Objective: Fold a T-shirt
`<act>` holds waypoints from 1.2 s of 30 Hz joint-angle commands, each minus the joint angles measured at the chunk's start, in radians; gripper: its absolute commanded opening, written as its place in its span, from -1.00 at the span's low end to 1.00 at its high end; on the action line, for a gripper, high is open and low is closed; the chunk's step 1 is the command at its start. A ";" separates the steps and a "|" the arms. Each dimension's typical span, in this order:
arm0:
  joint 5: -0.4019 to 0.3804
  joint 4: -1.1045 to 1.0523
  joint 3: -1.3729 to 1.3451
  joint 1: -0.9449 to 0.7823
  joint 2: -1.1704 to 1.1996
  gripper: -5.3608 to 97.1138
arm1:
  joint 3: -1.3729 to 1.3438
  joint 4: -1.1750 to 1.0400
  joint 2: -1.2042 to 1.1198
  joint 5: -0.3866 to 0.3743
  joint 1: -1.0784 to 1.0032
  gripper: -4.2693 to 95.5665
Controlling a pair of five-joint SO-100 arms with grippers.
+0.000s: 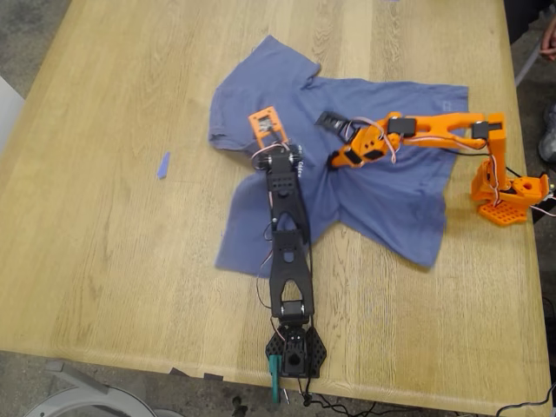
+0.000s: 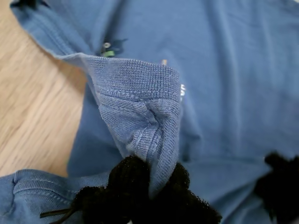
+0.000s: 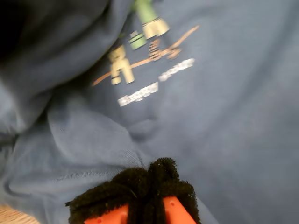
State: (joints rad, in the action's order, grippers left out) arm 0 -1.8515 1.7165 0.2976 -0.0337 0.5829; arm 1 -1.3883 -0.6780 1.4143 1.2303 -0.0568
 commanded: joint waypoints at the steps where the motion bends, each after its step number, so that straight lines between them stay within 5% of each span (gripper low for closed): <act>1: 0.000 -0.051 0.035 0.048 0.218 -0.90 | -0.072 0.052 0.129 0.000 -0.064 -0.92; 25: 0.000 -0.284 0.035 0.612 0.106 -0.90 | -0.641 0.399 0.531 -0.005 -0.537 -0.92; 36: -0.005 -0.494 0.038 0.824 -0.155 -0.90 | -0.971 0.445 0.807 -0.017 -0.739 -0.92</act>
State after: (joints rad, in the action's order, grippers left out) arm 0 -1.8561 1.3023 0.2961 0.7118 0.4096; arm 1 -2.3240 -0.2592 2.1276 1.2226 -0.7609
